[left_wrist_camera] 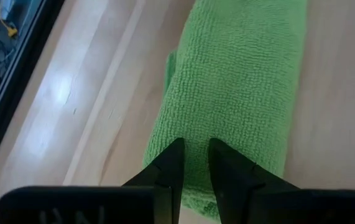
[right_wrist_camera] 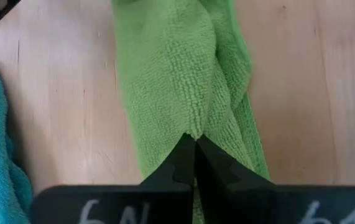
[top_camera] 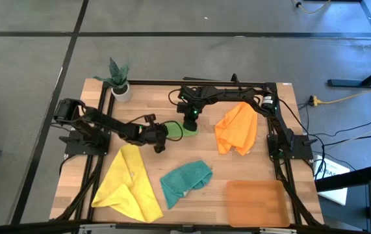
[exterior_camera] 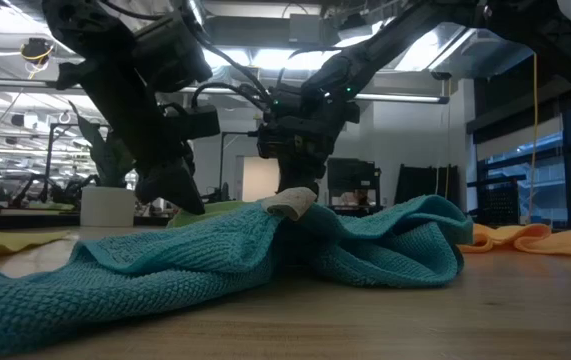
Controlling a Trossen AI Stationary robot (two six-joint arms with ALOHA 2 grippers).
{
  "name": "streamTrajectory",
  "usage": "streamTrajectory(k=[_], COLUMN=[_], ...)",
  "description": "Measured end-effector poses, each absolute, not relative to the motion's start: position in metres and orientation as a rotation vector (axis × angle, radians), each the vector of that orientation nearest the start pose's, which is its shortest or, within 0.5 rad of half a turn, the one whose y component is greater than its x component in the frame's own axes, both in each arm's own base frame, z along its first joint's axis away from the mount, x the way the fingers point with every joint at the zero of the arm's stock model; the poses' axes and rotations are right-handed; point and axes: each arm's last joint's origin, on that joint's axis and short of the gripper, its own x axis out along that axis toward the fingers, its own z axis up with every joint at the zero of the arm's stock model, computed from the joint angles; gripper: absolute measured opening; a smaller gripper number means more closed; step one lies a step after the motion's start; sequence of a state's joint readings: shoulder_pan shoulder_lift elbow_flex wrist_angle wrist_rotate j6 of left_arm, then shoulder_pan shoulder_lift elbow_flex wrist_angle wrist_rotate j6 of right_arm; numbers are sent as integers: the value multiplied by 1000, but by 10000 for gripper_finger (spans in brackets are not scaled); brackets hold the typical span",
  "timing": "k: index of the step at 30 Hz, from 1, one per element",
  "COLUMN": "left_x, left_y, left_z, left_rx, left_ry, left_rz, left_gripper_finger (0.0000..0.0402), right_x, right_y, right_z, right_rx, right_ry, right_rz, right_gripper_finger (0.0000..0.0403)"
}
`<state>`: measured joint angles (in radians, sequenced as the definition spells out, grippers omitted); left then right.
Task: Roll microfiber towels into tight, uniform cylinder then place into a basket
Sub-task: Roll the green microfiber towel
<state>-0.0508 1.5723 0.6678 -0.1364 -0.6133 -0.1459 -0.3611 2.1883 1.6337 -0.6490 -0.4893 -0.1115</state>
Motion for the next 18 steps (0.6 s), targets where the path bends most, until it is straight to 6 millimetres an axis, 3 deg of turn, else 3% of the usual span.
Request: streamTrajectory(k=[7, 18], left_x=[266, 266], left_y=[13, 16], left_z=[132, 132], left_rx=[190, 187], left_ry=[975, 982], left_rz=[566, 556], left_gripper_finger=[66, 66], right_x=[425, 427], right_y=[-145, -146], right_z=[155, 156], right_rx=[382, 368], right_ry=[1055, 1032], right_rz=[173, 174], right_gripper_finger=[24, 126])
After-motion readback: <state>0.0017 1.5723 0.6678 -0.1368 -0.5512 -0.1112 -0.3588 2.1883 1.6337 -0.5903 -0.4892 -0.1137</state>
